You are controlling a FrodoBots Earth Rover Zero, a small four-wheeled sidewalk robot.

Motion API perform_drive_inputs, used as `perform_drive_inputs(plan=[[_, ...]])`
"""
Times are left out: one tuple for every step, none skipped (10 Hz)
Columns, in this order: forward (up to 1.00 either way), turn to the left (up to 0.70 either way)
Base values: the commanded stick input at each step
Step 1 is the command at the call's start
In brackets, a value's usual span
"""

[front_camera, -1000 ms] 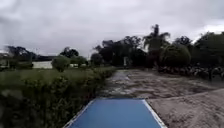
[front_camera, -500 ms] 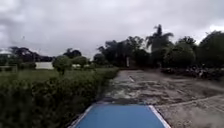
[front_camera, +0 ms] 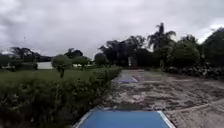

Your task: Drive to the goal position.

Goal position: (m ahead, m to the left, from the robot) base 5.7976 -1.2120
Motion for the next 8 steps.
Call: perform_drive_inputs(plan=[[0.5, 0.0], [0.5, 0.0], [0.5, 0.0], [0.5, 0.0], [0.5, 0.0], [0.5, 0.0], [0.5, 0.0], [0.5, 0.0]])
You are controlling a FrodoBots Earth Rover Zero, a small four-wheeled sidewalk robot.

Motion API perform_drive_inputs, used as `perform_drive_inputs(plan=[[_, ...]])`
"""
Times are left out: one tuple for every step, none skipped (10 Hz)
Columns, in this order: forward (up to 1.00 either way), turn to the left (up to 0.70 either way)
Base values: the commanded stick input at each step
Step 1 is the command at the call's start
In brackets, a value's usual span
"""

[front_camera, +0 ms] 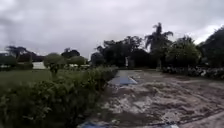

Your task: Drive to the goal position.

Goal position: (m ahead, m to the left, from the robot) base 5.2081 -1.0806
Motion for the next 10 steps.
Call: perform_drive_inputs(plan=[[0.5, 0.0], [0.5, 0.0], [0.5, 0.0], [0.5, 0.0], [0.5, -0.04], [0.5, -0.25], [0.5, -0.46], [0.5, -0.41], [0.5, -0.15], [0.5, 0.0]])
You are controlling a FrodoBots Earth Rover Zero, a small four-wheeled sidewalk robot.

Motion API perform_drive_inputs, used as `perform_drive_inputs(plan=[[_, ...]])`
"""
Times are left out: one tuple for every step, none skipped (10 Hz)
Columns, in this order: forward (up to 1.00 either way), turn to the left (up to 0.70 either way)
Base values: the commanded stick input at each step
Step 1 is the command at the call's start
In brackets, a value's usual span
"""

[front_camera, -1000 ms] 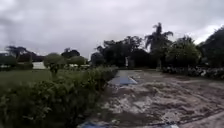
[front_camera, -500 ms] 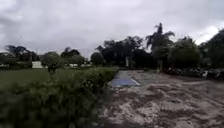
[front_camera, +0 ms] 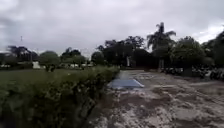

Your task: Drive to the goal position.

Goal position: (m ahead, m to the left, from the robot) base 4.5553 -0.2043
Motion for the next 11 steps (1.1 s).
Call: perform_drive_inputs(plan=[[0.5, 0.0], [0.5, 0.0], [0.5, 0.0], [0.5, 0.0], [0.5, 0.0], [0.5, 0.0], [0.5, 0.0], [0.5, 0.0], [0.5, 0.0], [0.5, 0.0], [0.5, 0.0]])
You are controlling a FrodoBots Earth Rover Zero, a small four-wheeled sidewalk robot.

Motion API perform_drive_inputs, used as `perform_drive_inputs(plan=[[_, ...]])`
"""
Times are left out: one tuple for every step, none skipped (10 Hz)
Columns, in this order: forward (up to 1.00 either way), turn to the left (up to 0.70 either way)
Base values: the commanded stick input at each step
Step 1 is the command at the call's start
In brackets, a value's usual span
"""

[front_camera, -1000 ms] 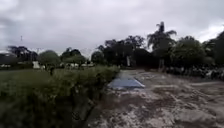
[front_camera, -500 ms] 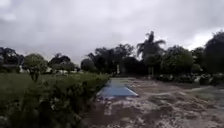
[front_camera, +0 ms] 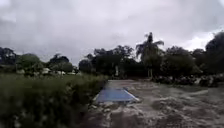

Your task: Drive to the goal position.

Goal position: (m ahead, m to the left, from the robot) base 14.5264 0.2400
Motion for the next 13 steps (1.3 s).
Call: perform_drive_inputs(plan=[[0.5, 0.0], [0.5, 0.0], [0.5, 0.0], [0.5, 0.0], [0.5, -0.06], [0.5, -0.36], [0.5, -0.47], [0.5, 0.0], [0.5, 0.0], [0.5, 0.0], [0.5, 0.0], [0.5, 0.0], [0.5, 0.0]])
